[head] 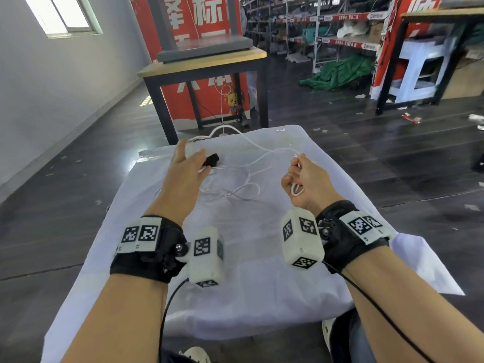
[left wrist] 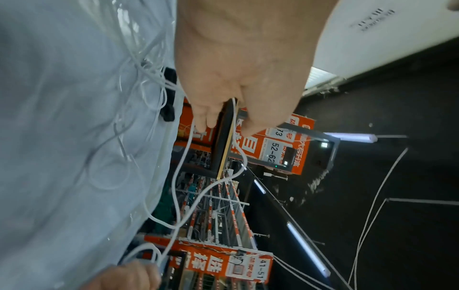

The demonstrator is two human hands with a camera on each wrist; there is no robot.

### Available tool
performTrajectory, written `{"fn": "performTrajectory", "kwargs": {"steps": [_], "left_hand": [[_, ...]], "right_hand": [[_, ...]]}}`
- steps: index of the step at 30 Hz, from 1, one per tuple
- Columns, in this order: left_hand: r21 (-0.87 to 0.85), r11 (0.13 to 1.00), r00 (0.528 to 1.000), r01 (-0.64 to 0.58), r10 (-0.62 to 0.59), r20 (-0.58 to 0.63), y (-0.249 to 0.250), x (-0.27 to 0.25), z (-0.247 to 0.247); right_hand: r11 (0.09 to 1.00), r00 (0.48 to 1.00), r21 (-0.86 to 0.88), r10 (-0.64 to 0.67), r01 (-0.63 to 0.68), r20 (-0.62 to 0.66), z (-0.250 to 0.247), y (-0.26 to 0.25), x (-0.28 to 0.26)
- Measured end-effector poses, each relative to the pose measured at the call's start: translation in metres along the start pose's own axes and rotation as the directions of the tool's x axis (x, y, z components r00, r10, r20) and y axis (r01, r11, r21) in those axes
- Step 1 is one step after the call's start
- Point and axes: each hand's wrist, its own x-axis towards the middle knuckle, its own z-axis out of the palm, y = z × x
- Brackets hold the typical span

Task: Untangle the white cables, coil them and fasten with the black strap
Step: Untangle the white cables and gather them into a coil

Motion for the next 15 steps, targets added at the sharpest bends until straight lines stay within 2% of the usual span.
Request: {"fn": "performTrajectory", "kwargs": {"steps": [2,3,7,10,12,14,15], "left_hand": [[-0.209,0.978,0.999,0.025,-0.03,-0.022,0.003,0.002,-0.002],[-0.227,0.973,0.999,0.041,-0.047,-0.018,0.004,0.004,-0.004],[0.006,0.998,0.997,0.069,-0.069,-0.032,-0.002,0.013,-0.009],[0.175,0.959,0.968,0.225,-0.199,-0.152,-0.003,0.016,-0.012],[0.452,0.835,0.948,0.313,-0.242,-0.207,-0.003,0.014,-0.015],[0.757,0.614,0.974,0.225,-0.159,-0.16,-0.005,0.01,-0.023],[0.837,0.525,0.988,0.152,-0.116,-0.106,-0.006,0.008,-0.026]], "right_hand": [[1.0,1.0,-0.015,0.002,-0.003,-0.007,0.001,0.001,-0.002],[1.0,1.0,-0.019,0.001,-0.001,-0.009,0.001,0.002,-0.002],[1.0,0.999,-0.002,-0.029,0.029,-0.036,0.002,0.004,0.002],[0.997,0.995,0.017,-0.067,0.069,-0.073,0.0,0.004,0.005],[0.996,0.992,0.018,-0.089,0.092,-0.094,0.0,0.002,0.005],[0.994,0.988,0.016,-0.108,0.111,-0.108,-0.001,0.0,0.004],[0.993,0.987,0.013,-0.115,0.118,-0.111,-0.001,-0.001,0.004]]}}
